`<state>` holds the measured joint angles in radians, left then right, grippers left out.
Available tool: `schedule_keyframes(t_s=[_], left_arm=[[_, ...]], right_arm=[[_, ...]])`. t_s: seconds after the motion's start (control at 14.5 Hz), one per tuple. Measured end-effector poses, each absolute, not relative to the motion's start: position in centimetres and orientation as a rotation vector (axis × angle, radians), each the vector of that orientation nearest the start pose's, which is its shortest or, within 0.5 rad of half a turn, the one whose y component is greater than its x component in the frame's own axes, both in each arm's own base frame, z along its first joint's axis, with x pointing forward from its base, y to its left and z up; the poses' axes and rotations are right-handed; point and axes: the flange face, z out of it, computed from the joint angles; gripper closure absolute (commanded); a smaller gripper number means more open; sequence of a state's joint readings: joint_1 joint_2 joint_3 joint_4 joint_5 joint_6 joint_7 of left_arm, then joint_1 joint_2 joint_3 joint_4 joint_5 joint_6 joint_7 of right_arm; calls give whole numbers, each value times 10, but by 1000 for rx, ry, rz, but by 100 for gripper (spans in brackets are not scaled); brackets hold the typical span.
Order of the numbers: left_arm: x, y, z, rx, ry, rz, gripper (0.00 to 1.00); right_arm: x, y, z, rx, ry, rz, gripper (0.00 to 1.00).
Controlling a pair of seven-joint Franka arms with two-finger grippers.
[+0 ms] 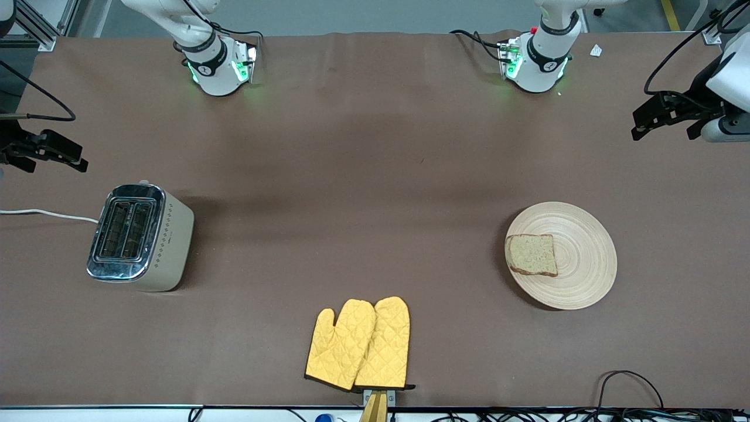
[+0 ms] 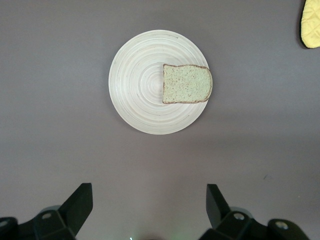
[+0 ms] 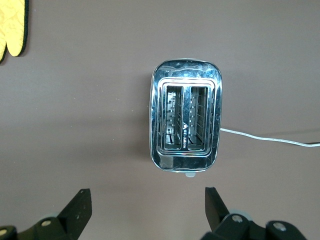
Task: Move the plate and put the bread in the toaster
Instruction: 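Reach the left gripper toward the wooden plate edge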
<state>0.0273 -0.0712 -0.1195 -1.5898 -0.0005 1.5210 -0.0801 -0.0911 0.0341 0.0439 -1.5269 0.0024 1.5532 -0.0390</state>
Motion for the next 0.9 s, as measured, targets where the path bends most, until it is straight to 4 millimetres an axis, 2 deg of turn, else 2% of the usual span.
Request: schedule_keyframes(t_s=[0.34,0.48,0.62,0.76,0.9], left_arm=[[528,-50,654,-3155,12,-20,0],[538,-41,649,-3184,-22,-7,0],[556,-10,625,-3267,-130,64,0],[579,38,587,-3380,-271,142,0],[604,74,548,-3439,-336,174,0]], right_arm=[[563,-27,625,-3137,13,12,0],[563,-27,625,-3137,13,12,0],[563,-27,625,-3137,14,12,0],[563,-27,625,-3137,14,11,0],[563,-27,625,-3137,14,11,0]])
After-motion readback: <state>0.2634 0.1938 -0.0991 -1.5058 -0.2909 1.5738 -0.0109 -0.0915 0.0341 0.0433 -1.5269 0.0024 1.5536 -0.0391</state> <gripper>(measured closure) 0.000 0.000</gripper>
